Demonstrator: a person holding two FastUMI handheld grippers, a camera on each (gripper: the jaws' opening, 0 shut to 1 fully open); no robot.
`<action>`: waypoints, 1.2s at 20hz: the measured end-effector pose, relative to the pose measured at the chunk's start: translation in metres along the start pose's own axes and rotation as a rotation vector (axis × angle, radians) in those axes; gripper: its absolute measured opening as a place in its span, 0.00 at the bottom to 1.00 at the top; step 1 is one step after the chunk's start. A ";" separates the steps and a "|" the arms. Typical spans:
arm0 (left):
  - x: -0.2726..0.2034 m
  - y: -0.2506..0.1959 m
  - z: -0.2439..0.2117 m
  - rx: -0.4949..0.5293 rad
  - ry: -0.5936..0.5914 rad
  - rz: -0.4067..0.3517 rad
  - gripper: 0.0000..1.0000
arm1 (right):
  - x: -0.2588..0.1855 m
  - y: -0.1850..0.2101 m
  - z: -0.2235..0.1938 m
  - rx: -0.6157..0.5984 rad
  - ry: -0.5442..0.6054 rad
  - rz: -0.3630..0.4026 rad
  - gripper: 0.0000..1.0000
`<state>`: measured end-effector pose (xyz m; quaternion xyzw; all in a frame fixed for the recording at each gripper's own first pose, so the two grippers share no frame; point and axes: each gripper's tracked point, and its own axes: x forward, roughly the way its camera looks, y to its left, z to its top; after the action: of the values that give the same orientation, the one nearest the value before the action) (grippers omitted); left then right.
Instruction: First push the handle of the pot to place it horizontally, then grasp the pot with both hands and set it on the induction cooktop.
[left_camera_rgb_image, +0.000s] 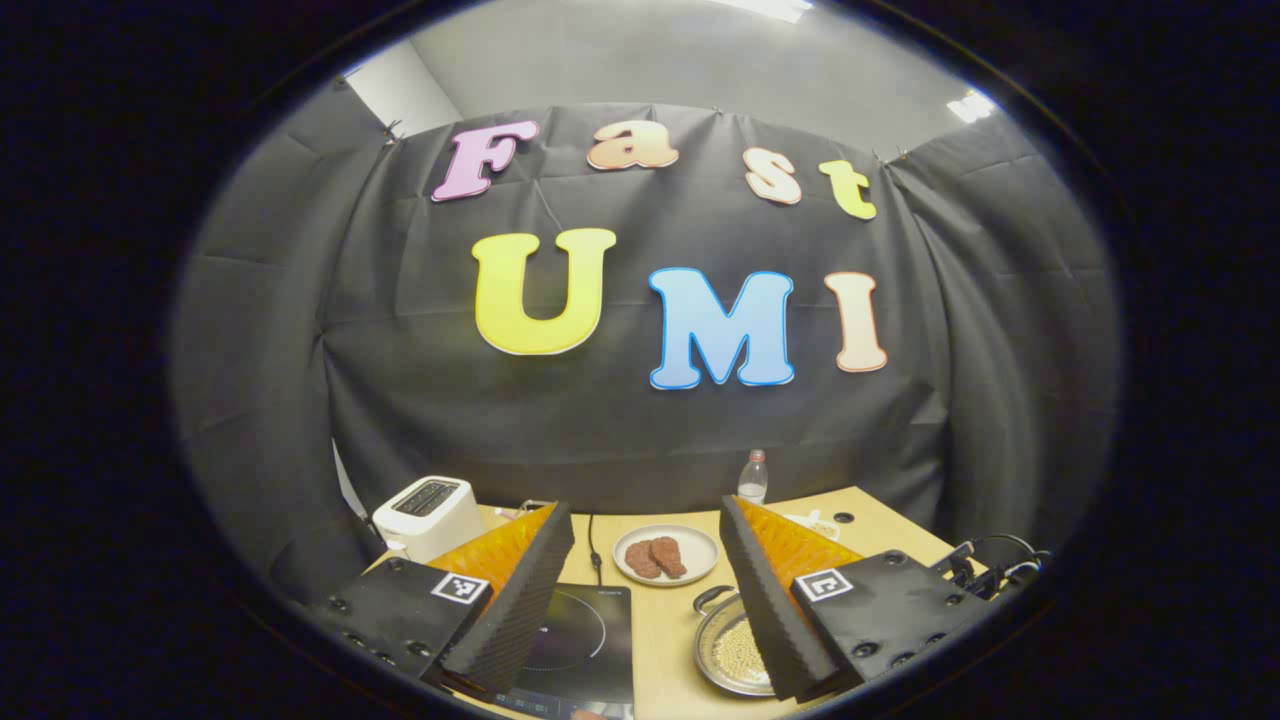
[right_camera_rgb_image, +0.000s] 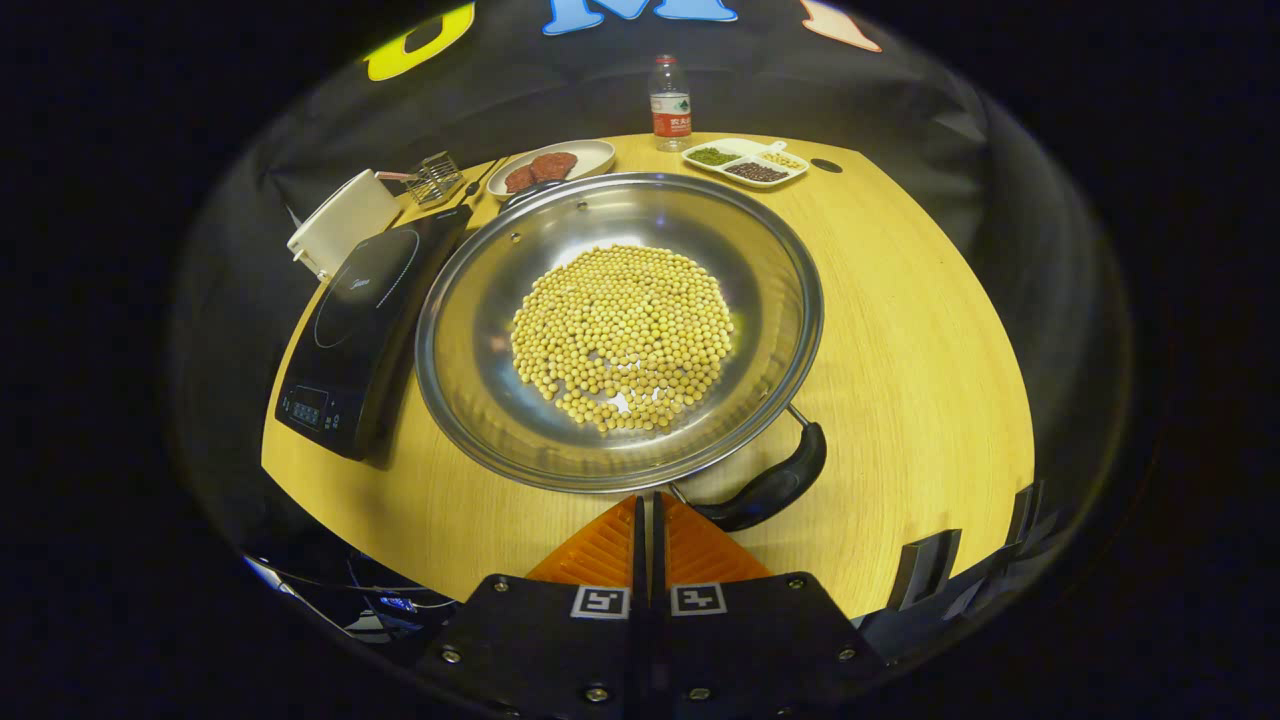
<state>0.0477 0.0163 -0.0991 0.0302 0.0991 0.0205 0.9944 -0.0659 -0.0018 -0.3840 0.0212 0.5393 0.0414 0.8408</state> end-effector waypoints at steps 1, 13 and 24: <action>0.001 -0.001 0.001 -0.001 0.000 -0.001 0.95 | 0.000 -0.004 0.000 0.003 -0.003 -0.009 0.01; 0.003 -0.013 0.000 0.009 0.004 -0.015 0.96 | 0.006 -0.057 0.020 0.026 -0.019 -0.096 0.01; 0.010 -0.016 0.001 0.002 0.009 0.009 0.97 | 0.015 -0.111 0.050 0.030 -0.029 -0.173 0.01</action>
<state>0.0583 0.0013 -0.1010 0.0314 0.1033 0.0250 0.9938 -0.0086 -0.1102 -0.3855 -0.0123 0.5277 -0.0401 0.8484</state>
